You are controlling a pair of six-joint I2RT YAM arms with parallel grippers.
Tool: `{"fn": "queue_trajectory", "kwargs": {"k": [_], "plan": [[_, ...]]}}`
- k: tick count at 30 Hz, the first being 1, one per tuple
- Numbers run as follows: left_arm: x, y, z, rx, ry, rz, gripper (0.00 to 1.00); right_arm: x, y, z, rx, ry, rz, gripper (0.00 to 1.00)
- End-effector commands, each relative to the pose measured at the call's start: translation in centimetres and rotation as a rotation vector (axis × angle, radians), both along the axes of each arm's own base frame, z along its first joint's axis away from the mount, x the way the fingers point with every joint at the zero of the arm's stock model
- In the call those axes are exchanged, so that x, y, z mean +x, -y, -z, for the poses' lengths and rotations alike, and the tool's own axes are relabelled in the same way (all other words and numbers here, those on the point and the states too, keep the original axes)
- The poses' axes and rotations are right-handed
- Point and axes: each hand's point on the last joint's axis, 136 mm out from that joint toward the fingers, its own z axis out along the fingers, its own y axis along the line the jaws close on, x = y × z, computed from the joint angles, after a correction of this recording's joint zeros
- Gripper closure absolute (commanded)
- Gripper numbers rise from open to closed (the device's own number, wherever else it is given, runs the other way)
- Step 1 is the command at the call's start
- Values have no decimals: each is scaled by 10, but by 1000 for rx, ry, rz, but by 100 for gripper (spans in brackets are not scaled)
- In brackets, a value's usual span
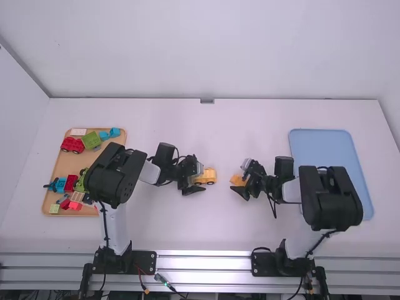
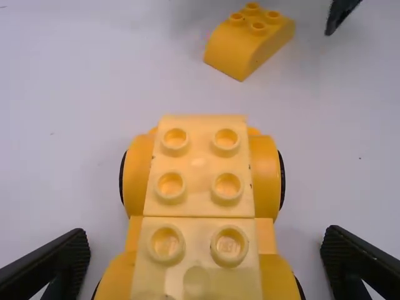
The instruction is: Assemble lego blocks to make yellow taxi
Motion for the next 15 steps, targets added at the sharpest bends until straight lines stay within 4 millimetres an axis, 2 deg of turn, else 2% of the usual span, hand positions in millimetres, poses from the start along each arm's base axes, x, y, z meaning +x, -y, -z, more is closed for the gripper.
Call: {"fn": "queue_trajectory", "kwargs": {"k": [1,6,15], "plan": [[-6,-2,4,13,-14,1,1,0,-5,2,36,5,-43,10],[-5,-2,4,16,-12,-1,1,-5,-4,11,32,-25,-38,12],[-3,-4,3,14,-9,-8,1,-8,1,11,22,25,36,14]]}}
